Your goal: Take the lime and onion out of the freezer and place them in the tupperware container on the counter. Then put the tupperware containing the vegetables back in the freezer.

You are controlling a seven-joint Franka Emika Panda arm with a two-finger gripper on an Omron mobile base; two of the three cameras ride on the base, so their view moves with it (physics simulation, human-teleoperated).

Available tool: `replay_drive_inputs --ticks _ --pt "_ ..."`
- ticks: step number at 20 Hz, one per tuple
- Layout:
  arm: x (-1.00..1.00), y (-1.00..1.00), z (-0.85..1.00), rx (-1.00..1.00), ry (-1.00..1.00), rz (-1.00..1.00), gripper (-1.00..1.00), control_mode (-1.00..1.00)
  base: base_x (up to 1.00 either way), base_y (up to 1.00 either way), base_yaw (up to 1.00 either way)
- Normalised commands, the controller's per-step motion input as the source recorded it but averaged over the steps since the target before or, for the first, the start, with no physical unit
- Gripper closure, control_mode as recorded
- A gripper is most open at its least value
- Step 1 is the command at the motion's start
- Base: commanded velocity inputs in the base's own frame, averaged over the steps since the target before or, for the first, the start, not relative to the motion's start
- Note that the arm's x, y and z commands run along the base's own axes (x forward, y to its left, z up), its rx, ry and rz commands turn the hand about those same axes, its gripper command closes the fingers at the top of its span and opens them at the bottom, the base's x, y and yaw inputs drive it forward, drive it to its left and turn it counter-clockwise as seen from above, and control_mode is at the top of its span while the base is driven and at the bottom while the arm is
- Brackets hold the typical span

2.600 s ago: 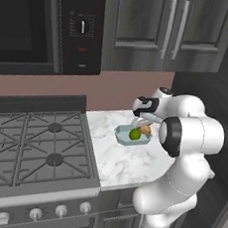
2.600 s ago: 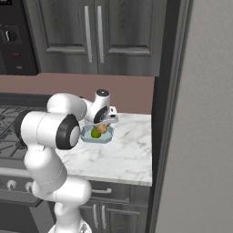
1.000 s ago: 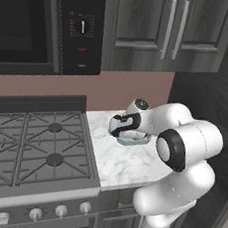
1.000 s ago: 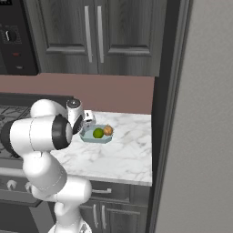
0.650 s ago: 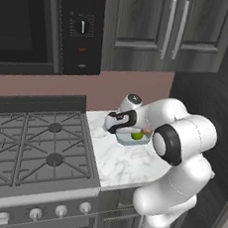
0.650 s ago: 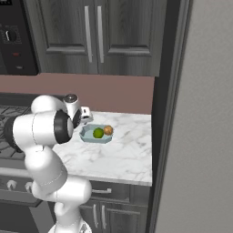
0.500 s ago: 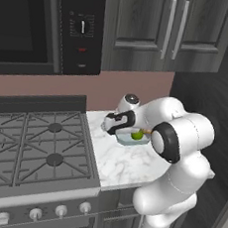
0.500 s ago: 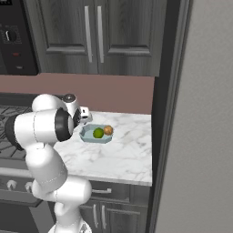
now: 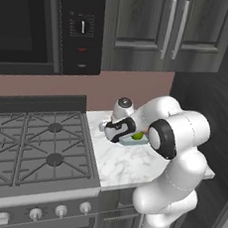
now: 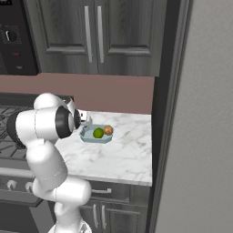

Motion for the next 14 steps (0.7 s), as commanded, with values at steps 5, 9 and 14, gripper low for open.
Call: replay_drive_inputs --ticks 5,9,14 --pt "0.25 0.00 0.00 0.00 0.01 -0.18 -1.00 -1.00 0.00 0.00 0.00" --pt "0.24 -0.04 0.00 0.02 0.09 -0.05 -1.00 -1.00 0.00 0.00 0.00" --pt "0.01 -0.09 -0.07 0.00 0.14 0.00 -1.00 -1.00 0.00 0.00 0.00"
